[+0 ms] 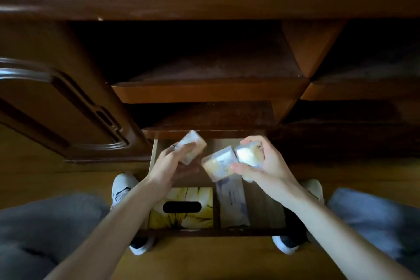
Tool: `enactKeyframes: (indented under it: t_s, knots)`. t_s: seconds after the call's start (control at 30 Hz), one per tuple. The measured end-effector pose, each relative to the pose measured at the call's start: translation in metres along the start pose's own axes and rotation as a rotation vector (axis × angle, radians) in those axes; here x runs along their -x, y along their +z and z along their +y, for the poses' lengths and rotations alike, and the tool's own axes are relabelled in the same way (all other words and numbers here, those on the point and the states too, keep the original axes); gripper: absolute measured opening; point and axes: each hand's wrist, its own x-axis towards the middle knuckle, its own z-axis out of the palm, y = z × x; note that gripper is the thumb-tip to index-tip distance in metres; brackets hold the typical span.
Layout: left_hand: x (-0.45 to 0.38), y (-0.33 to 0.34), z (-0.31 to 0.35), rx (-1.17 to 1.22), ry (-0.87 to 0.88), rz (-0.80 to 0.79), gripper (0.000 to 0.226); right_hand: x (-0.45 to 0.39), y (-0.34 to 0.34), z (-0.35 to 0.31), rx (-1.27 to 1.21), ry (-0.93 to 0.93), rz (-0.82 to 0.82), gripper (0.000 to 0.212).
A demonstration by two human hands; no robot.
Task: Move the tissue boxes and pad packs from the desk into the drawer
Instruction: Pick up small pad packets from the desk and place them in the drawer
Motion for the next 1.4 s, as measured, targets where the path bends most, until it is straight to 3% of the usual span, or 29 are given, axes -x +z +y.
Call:
enactKeyframes:
  t_s: [0.1, 0.17, 0.4, 0.6, 0.7, 0.77, 0.83, 0.93, 1.0, 1.2, 1.27, 1.4]
  knots:
    - [0.004, 0.009, -0.016, 0.047, -0.228, -0.234, 0.059, 0.005, 0.01, 0.003, 0.158, -0.064, -0.003, 0.056]
    - [0.005, 0.013, -0.025, 0.105, -0.306, -0.323, 0.057, 0.007, 0.015, 0.005, 0.123, -0.075, 0.061, 0.056]
    - [0.001, 0.01, -0.038, 0.234, -0.227, -0.434, 0.048, 0.002, 0.023, 0.005, 0.122, -0.087, 0.097, 0.062]
    - [-0.007, 0.012, -0.046, 0.355, -0.06, -0.271, 0.053, 0.007, 0.027, 0.01, -0.09, 0.054, 0.119, 0.035]
    - [-0.007, 0.013, -0.048, 0.347, -0.025, -0.207, 0.057, 0.009, 0.028, 0.013, 0.032, 0.132, 0.053, 0.046]
    - [-0.003, 0.018, -0.051, 0.268, 0.03, -0.224, 0.058, 0.009, 0.029, 0.014, 0.143, 0.15, 0.084, 0.059]
    - [0.002, 0.024, -0.055, 0.114, 0.136, -0.238, 0.059, 0.009, 0.03, 0.013, 0.1, 0.193, 0.168, 0.063]
    - [0.007, 0.029, -0.057, -0.02, 0.25, -0.204, 0.055, 0.011, 0.032, 0.01, -0.072, 0.167, 0.224, 0.037]
    - [0.009, 0.03, -0.056, -0.044, 0.259, -0.219, 0.053, 0.013, 0.036, 0.004, -0.136, 0.149, 0.192, 0.029]
    - [0.006, 0.025, -0.051, 0.011, 0.18, -0.22, 0.03, 0.009, 0.041, 0.003, -0.123, 0.204, 0.121, 0.038]
    - [0.006, 0.023, -0.051, 0.015, 0.183, -0.22, 0.038, 0.008, 0.041, 0.004, -0.184, 0.21, 0.1, 0.044]
    - [0.007, 0.025, -0.049, 0.021, 0.141, -0.2, 0.076, 0.009, 0.04, 0.01, -0.198, 0.138, 0.0, 0.065]
